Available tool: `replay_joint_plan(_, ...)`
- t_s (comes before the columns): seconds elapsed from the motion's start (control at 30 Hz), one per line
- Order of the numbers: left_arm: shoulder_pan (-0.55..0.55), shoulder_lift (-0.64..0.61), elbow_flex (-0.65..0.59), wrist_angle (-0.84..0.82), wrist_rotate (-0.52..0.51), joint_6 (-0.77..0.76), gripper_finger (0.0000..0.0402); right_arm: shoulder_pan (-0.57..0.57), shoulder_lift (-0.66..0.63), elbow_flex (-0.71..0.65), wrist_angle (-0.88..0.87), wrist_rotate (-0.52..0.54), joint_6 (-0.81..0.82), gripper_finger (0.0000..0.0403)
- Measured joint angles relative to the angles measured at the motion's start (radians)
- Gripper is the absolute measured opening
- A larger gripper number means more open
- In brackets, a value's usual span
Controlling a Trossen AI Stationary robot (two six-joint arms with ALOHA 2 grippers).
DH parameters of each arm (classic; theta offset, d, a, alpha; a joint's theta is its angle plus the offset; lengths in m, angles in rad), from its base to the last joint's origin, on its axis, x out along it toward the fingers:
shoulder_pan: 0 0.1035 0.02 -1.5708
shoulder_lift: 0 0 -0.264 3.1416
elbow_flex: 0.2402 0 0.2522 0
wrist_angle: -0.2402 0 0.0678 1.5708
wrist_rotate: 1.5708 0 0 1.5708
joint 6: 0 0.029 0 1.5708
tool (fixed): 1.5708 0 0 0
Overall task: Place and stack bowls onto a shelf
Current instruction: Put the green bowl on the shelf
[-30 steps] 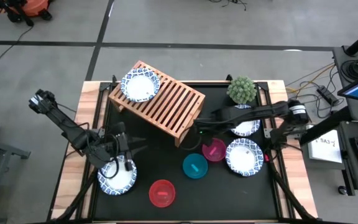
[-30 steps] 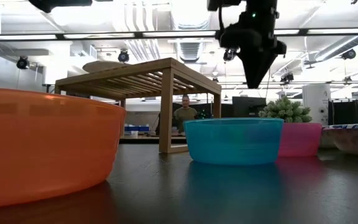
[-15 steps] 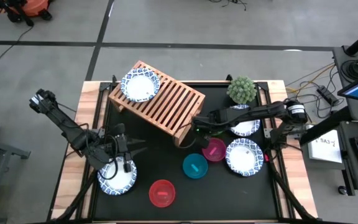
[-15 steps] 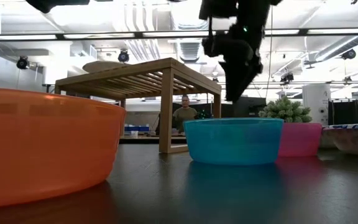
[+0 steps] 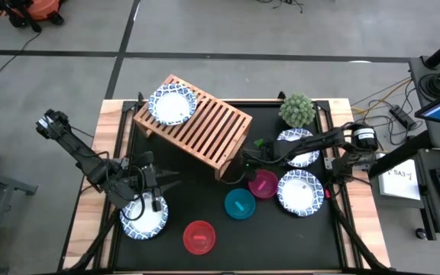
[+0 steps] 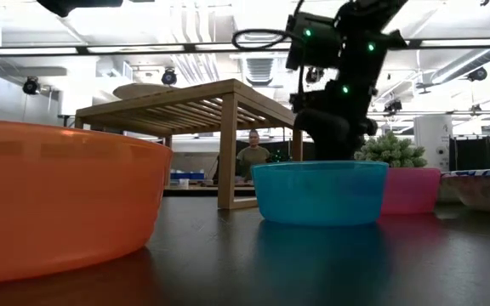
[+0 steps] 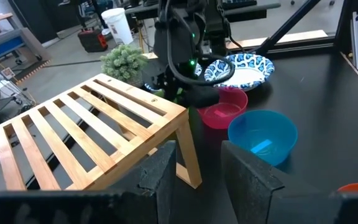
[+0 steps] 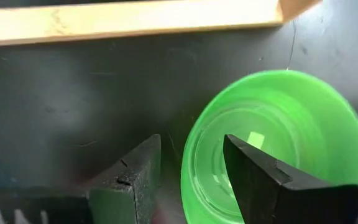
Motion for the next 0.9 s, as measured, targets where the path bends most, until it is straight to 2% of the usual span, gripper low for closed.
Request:
replay_joint_plan(0.17,0.0,0.001,0.0,0.007,0.0,0.01,0.0111,0.0,0.0,-0.042,0.048,0.0,0.002,0.0134)
replay_joint_plan(0.43,0.0,-0.002,0.0,0.007,-0.022,0.022,0.0111,0.0,0.0,-0.042,0.04,-0.002,0.002,0.0018)
replay_joint_plan(0.57,0.0,-0.002,0.0,0.007,-0.026,0.023,0.0111,0.0,-0.003,0.0,0.008,-0.008,-0.005,0.0013)
replay_joint_plan(0.7,0.0,-0.002,0.0,0.007,-0.026,0.026,0.0111,0.003,-0.008,0.091,-0.126,-0.013,-0.018,0.0012)
replay_joint_plan(0.9,0.0,-0.002,0.0,0.006,-0.026,0.029,0.0111,0.015,-0.011,0.253,-0.282,-0.086,-0.044,0.0009)
